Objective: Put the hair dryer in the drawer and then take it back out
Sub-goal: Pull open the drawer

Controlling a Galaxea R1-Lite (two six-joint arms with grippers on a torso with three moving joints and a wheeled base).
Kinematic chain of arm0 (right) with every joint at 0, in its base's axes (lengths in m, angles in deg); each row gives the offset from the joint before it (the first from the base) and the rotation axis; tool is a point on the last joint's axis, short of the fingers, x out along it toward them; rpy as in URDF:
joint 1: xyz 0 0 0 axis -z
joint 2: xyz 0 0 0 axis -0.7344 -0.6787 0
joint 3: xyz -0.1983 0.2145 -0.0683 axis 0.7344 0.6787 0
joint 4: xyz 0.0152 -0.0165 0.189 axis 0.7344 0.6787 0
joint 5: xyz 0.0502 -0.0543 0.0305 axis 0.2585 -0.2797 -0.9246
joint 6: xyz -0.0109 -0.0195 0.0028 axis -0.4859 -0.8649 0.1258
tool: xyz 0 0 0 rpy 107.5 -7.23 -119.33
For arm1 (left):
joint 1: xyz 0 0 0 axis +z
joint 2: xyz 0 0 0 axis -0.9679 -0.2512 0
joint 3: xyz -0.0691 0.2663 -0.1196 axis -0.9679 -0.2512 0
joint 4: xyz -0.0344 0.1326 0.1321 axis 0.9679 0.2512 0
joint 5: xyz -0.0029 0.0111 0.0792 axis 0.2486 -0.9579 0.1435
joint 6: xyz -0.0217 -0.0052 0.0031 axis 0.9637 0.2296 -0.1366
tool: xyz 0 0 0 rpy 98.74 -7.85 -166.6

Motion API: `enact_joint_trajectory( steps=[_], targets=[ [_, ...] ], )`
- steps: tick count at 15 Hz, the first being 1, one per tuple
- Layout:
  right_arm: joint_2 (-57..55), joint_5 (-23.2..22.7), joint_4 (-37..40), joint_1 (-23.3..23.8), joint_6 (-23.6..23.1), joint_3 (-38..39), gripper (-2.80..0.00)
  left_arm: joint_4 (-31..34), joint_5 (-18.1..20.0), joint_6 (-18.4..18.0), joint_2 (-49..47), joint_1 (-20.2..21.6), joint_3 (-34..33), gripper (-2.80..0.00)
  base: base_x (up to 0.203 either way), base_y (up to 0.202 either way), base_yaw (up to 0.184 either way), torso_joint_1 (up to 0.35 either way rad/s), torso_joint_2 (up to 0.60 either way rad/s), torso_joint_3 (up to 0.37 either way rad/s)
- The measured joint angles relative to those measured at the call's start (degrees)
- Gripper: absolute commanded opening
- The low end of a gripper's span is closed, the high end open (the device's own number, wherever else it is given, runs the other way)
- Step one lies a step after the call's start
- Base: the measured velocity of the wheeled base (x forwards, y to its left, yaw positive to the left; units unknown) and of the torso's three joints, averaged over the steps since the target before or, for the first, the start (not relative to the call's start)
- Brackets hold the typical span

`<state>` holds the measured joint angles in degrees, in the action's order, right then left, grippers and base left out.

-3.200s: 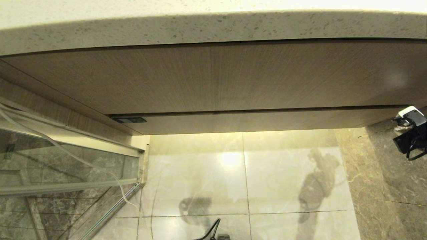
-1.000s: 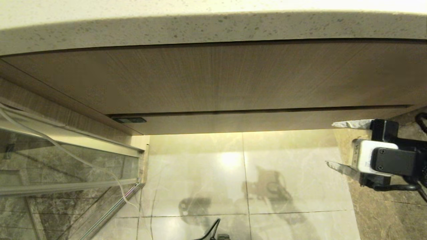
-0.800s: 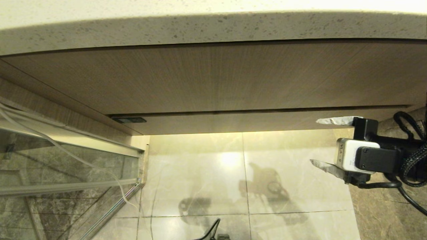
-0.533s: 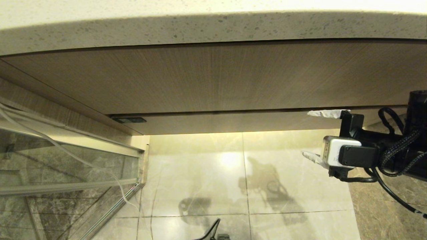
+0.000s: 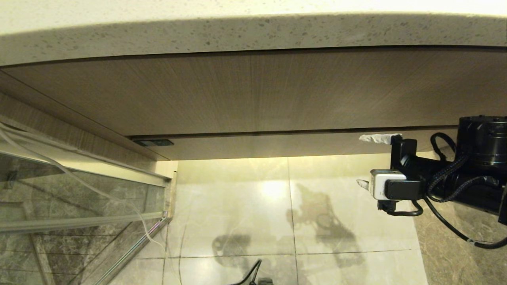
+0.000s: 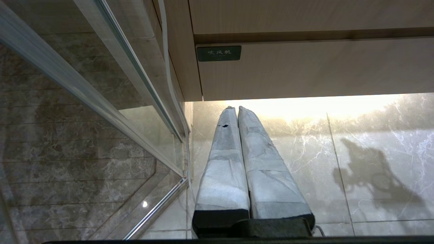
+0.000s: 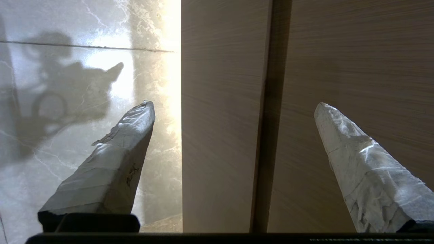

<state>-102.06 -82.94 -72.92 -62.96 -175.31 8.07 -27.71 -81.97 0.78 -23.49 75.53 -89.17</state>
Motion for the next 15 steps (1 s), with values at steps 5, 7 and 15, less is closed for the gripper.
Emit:
enact_joint_trajectory(
  steps=[5, 7, 15],
  targets=[
    [-5.08, 0.14, -7.46, 2.16, -0.33, -0.5, 0.0, 0.0, -0.02, -0.02, 0.0, 0.0, 0.0, -2.8, 0.0, 0.0, 0.0, 0.0, 0.0, 0.0],
    [-6.89, 0.47, -7.55, 3.36, -0.41, -0.76, 0.0, 0.0, -0.02, -0.02, 0.0, 0.0, 0.0, -2.8, 0.0, 0.0, 0.0, 0.0, 0.0, 0.0],
    [-13.67, 1.71, -8.8, 5.78, -0.35, -4.44, 0.0, 0.0, -0.01, 0.0, 0.0, -0.02, 0.0, -2.8, 0.0, 0.0, 0.0, 0.0, 0.0, 0.0]
  ],
)
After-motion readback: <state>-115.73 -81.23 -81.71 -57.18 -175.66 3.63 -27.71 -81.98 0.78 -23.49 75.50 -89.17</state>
